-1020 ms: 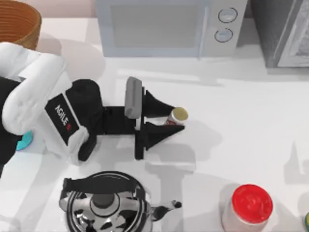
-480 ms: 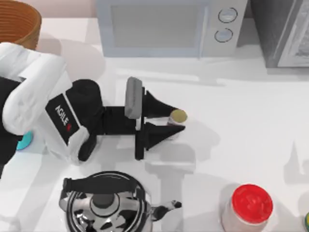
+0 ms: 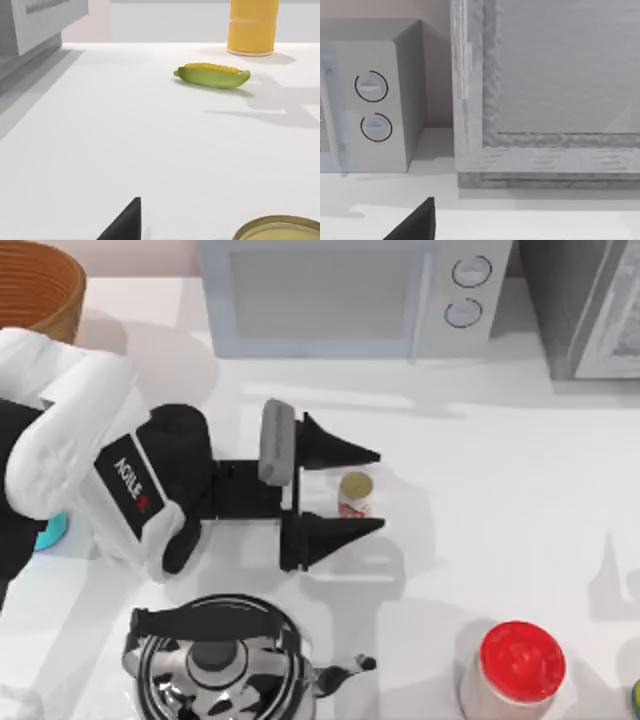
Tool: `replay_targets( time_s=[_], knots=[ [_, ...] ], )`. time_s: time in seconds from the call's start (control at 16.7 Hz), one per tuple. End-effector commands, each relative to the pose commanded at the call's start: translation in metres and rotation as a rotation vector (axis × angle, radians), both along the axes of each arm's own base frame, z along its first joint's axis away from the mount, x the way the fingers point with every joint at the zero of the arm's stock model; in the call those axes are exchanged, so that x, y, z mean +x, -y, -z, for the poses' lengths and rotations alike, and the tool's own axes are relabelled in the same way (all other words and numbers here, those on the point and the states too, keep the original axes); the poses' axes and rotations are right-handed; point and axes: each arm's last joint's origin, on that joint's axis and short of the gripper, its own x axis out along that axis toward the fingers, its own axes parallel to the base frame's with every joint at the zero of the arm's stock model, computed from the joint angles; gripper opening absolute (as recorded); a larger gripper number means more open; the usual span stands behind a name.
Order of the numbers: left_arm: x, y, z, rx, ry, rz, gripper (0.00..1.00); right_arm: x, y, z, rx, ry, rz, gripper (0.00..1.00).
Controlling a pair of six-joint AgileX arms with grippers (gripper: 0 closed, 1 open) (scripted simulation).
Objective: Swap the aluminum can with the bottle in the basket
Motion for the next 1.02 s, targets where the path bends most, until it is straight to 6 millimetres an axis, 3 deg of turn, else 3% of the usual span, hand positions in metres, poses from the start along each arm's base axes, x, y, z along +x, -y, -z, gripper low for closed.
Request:
replay_targets(
  time_s=[0.6,0.78,1.02],
  knots=[
    [0.002,-0.007,-0.007,0.004,-0.009,-0.04,1.0,0.0,0.0,0.0,0.0,0.0,0.0,1.0],
    [0.005,-0.026,-0.035,0.017,-0.039,-0.168,1.0,0.0,0.0,0.0,0.0,0.0,0.0,1.0],
    [-0.008,-0.064,-0.102,0.035,-0.067,-0.418,1.0,0.0,0.0,0.0,0.0,0.0,0.0,1.0]
  ],
)
